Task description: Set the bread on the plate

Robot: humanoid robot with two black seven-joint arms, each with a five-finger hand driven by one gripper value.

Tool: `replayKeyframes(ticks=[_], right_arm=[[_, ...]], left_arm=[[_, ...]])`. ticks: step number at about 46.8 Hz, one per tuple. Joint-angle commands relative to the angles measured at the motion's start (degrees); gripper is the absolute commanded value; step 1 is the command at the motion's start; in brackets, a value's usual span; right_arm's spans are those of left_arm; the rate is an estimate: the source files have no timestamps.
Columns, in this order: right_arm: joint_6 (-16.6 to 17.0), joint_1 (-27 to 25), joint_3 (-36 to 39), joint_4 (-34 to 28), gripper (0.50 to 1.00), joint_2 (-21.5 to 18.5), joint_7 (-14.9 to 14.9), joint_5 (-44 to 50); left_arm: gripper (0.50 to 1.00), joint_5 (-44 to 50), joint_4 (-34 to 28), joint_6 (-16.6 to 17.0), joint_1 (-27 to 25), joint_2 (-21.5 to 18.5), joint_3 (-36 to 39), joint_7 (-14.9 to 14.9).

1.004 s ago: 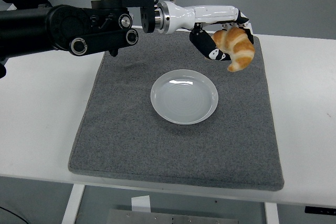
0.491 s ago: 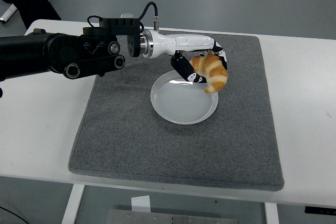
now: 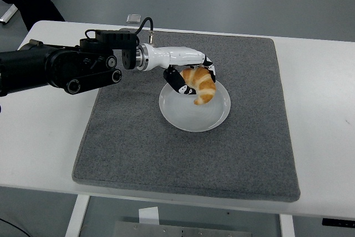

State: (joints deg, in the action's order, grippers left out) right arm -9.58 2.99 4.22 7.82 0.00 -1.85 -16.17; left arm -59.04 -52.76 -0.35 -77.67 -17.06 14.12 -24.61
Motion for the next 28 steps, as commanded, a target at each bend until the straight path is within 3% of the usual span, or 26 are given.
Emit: replayKeyframes(ticks=[1,28], right_arm=[[0.0,0.0,0.0,0.0,0.952,0.0,0.0,0.0],[0.0,0.0,0.0,0.0,0.952,0.0,0.0,0.0]], left_arm=[[0.5,-0.02,0.55,-0.01,0.59,0.01,0.2,0.0],[0.5,-0.81,2.92,0.87,3.49,1.76,2.4,0.0]])
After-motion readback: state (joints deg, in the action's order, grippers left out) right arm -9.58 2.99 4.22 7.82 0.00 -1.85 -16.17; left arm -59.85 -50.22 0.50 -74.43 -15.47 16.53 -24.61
